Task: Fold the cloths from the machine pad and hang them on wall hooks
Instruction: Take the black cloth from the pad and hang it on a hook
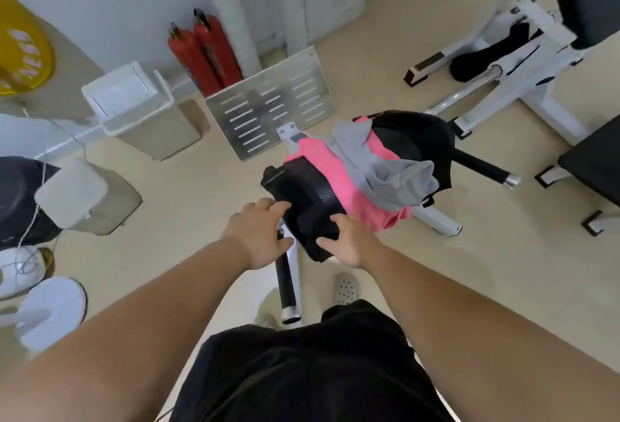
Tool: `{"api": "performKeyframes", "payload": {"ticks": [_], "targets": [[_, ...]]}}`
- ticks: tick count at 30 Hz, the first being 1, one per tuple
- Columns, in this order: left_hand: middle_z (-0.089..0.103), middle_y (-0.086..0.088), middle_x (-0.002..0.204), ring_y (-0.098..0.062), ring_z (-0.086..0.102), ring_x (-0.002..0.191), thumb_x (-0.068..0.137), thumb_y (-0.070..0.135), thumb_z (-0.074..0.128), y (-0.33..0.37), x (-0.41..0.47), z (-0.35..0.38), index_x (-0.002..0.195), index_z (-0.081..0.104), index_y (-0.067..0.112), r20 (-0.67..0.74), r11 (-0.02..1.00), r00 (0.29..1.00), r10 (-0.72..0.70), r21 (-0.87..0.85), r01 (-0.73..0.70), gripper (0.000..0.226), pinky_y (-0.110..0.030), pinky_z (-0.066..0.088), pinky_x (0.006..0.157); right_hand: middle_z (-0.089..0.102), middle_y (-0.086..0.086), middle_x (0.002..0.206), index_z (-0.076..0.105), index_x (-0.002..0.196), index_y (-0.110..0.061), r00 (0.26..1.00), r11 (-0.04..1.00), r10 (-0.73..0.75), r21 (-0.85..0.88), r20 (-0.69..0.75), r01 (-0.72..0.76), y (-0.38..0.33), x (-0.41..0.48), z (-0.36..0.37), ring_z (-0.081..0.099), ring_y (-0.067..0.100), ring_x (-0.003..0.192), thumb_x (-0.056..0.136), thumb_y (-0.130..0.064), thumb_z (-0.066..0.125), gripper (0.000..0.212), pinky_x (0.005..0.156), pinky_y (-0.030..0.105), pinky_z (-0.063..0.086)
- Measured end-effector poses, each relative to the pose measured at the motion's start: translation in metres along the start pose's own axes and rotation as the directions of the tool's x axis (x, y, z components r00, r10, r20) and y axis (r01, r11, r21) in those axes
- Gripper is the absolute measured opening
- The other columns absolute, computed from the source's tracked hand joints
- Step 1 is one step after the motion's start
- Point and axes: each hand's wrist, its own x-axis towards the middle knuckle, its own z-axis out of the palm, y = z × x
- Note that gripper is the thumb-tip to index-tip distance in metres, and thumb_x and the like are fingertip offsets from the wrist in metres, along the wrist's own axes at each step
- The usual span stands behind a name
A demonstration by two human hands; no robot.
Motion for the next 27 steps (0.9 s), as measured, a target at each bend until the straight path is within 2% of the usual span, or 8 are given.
{"api": "performKeyframes", "payload": {"ticks": [4,7,13,15,18,20,23,27], "targets": [[0.007,0.006,0.170,-0.027,0.027,0.149,0.098,0.049,0.049,-0.004,0.032,-0.001,0.160,0.013,0.038,0.148,0.988,0.985,0.091,0.111,-0.108,0.072,-0.046,0.033,0.116,0.040,0.008,0.141,0.043,0.142,-0.013,0.990,0.994,0.087,0.079,-0.109,-0.079,-0.002,0.024,0.016,0.050,0.027,0.126,0.089,-0.044,0.068,0.066,0.107,0.042,0.044],[-0.010,0.012,0.170,-0.020,0.016,0.155,0.100,0.046,0.044,-0.013,0.052,0.005,0.161,0.003,0.037,0.304,0.962,0.940,0.158,0.167,-0.216,0.074,-0.050,0.022,0.123,0.049,0.006,0.134,0.048,0.132,-0.011,0.940,0.981,0.159,0.156,-0.303,-0.115,-0.006,0.036,0.035,0.054,0.026,0.118,0.082,-0.043,0.077,0.067,0.099,0.044,0.049],[-0.023,0.011,0.167,-0.018,0.002,0.157,0.102,0.034,0.042,-0.031,0.064,0.007,0.162,-0.002,0.029,0.419,0.891,0.876,0.240,0.263,-0.370,0.075,-0.049,0.007,0.126,0.050,0.002,0.119,0.053,0.107,-0.017,0.842,0.956,0.292,0.170,-0.453,-0.240,-0.016,0.050,0.063,0.049,0.027,0.110,0.074,-0.047,0.083,0.055,0.091,0.042,0.048],[-0.022,0.009,0.168,-0.020,0.002,0.157,0.101,0.033,0.042,-0.034,0.067,0.006,0.162,-0.004,0.028,0.415,0.847,0.869,0.270,0.326,-0.419,0.076,-0.049,0.006,0.127,0.052,-0.002,0.114,0.057,0.101,-0.021,0.848,0.957,0.289,0.121,-0.444,-0.263,-0.014,0.051,0.064,0.049,0.025,0.108,0.076,-0.052,0.078,0.045,0.091,0.042,0.047],[-0.022,0.006,0.168,-0.023,-0.001,0.157,0.099,0.033,0.044,-0.034,0.068,0.004,0.162,-0.005,0.027,0.427,0.818,0.860,0.280,0.362,-0.446,0.079,-0.049,0.004,0.127,0.065,-0.005,0.095,0.060,0.096,-0.024,0.890,0.968,0.248,0.129,-0.383,-0.214,-0.006,0.047,0.066,0.061,0.026,0.097,0.079,-0.049,0.073,0.033,0.084,0.041,0.050],[-0.022,0.004,0.168,-0.024,-0.002,0.157,0.098,0.033,0.044,-0.032,0.069,0.005,0.162,-0.006,0.025,0.436,0.806,0.859,0.268,0.386,-0.448,0.082,-0.049,0.004,0.127,0.067,-0.003,0.099,0.058,0.105,-0.024,0.930,0.967,0.253,0.111,-0.266,-0.231,0.001,0.035,0.064,0.064,0.027,0.098,0.078,-0.046,0.073,0.039,0.080,0.037,0.049],[-0.019,0.003,0.169,-0.026,0.000,0.157,0.098,0.038,0.044,-0.030,0.070,0.007,0.162,-0.005,0.025,0.430,0.799,0.862,0.269,0.399,-0.449,0.081,-0.049,0.007,0.127,0.062,-0.001,0.105,0.059,0.120,-0.023,0.946,0.939,0.305,-0.128,-0.111,-0.318,0.018,0.007,0.050,0.059,0.027,0.108,0.081,-0.050,0.072,0.049,0.085,0.038,0.040],[-0.008,0.007,0.170,-0.026,0.011,0.156,0.097,0.050,0.045,-0.025,0.072,-0.001,0.162,0.006,0.030,0.441,0.821,0.868,0.228,0.392,-0.416,0.078,-0.053,0.016,0.123,0.059,-0.007,0.094,0.067,0.109,-0.027,0.939,0.914,0.337,-0.213,-0.073,-0.345,0.030,-0.028,0.025,0.058,0.024,0.107,0.085,-0.042,0.070,0.028,0.094,0.042,0.036]]}}
